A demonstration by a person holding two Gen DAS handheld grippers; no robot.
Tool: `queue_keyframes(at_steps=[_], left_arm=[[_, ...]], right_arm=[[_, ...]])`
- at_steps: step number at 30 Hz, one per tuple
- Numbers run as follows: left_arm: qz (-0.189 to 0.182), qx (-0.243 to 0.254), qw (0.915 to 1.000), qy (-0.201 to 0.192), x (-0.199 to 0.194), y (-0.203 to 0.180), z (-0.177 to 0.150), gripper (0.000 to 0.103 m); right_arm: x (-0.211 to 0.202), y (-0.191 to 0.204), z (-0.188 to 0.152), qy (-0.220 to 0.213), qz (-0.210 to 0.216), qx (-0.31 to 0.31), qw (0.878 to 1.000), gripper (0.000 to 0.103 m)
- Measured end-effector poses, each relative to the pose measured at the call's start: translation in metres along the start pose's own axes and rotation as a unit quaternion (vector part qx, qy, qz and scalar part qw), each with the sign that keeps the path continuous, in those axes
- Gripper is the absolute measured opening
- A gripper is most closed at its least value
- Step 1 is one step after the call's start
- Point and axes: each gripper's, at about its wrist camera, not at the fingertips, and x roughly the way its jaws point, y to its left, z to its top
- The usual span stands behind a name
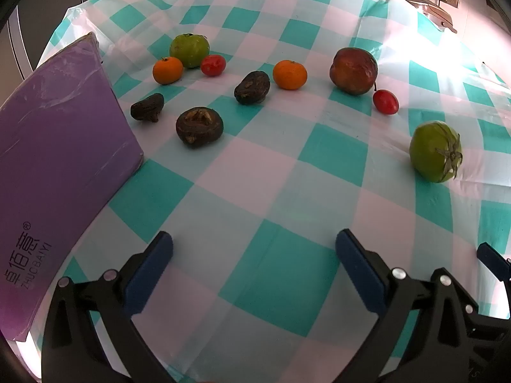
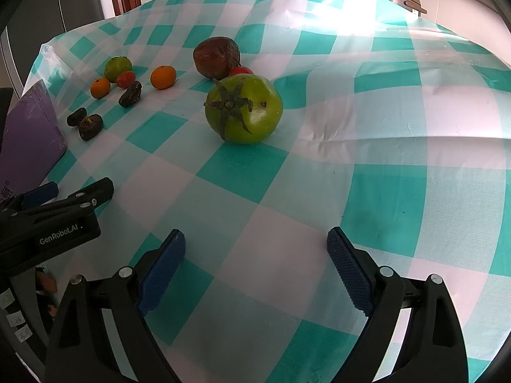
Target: Organize fruits
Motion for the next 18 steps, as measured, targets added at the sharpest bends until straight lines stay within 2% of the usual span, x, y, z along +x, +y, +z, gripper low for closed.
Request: queue_keyframes(at_steps=[18], left_arm=[[-0.001, 0.000, 1.0000, 0.002, 0.0002, 0.0001, 0.0001, 0.102]], right_arm=[[0.0003, -0.0001, 0.0006, 0.001, 0.000, 0.000, 1.000, 0.088]])
